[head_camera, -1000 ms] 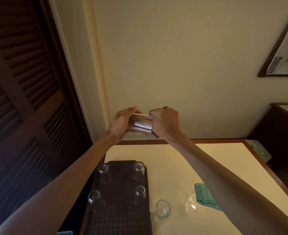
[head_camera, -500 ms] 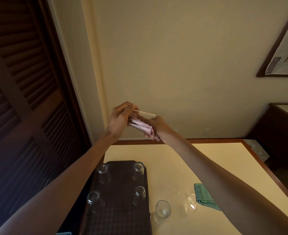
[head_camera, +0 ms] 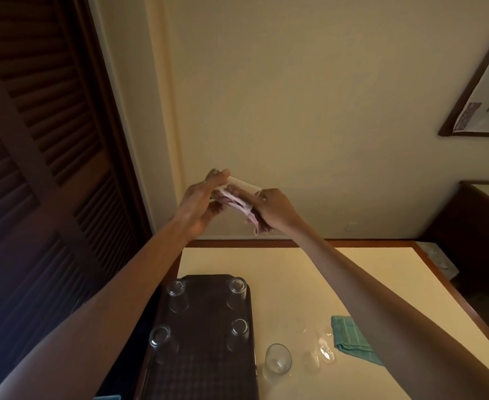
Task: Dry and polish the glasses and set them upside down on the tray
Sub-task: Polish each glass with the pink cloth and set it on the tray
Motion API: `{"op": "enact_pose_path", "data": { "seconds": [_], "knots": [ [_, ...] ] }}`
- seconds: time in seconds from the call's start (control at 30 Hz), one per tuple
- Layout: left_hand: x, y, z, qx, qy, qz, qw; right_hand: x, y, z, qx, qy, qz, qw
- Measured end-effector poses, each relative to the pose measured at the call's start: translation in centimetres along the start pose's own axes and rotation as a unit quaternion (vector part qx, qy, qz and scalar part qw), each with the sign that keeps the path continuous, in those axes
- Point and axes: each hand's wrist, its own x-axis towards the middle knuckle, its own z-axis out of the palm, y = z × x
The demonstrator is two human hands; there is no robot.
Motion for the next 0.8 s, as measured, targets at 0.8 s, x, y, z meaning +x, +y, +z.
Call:
{"op": "enact_pose_path", "data": {
  "seconds": [0.8],
  "knots": [
    [0.4, -0.2, -2.4, -0.157, -0.010, -0.068, 0.985, -1.3, 1.4, -0.3, 0.468, -0.107, 0.152, 0.864]
  ]
}}
